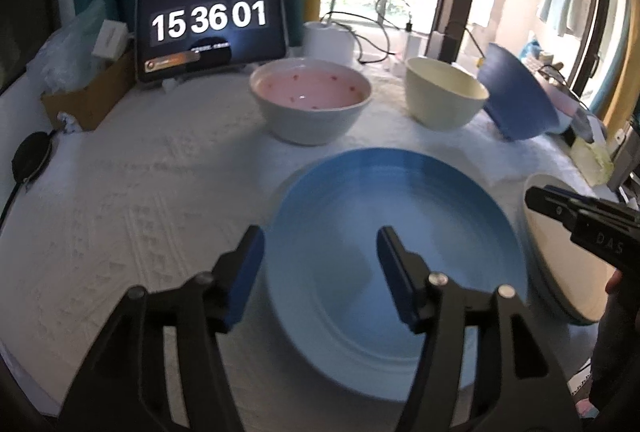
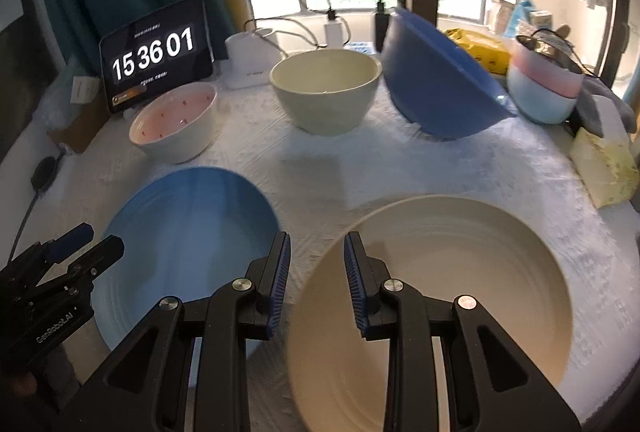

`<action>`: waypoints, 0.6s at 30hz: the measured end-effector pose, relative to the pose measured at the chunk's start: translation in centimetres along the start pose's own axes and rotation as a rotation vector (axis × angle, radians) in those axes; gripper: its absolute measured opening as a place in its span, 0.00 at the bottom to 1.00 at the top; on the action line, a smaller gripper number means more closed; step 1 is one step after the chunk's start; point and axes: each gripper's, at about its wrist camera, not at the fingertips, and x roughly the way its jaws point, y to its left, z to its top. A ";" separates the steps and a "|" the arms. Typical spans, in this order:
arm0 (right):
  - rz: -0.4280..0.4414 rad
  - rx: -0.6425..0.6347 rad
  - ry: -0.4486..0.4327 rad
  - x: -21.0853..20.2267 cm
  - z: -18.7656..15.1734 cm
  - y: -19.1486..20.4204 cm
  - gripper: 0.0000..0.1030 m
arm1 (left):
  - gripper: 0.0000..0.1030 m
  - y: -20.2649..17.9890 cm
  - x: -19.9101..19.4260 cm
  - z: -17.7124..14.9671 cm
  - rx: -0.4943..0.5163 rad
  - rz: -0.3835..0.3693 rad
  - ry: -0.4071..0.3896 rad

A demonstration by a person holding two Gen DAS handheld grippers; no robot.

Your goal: Organize plates and bowls

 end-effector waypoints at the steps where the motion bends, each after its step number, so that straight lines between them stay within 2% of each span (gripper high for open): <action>1: 0.003 -0.005 0.004 0.3 0.1 0.3 0.29 | 0.59 0.3 0.1 0.0 -0.003 0.007 0.000; 6: 0.009 -0.029 0.023 1.6 0.8 1.6 0.29 | 0.59 1.9 0.5 0.4 -0.038 0.040 -0.012; 14: 0.020 -0.061 0.066 3.7 1.4 3.2 0.29 | 0.59 2.8 2.4 0.1 -0.038 0.037 0.054; 18: 0.011 -0.058 0.115 5.1 1.2 3.2 0.35 | 0.59 2.6 3.1 -0.2 -0.028 0.016 0.076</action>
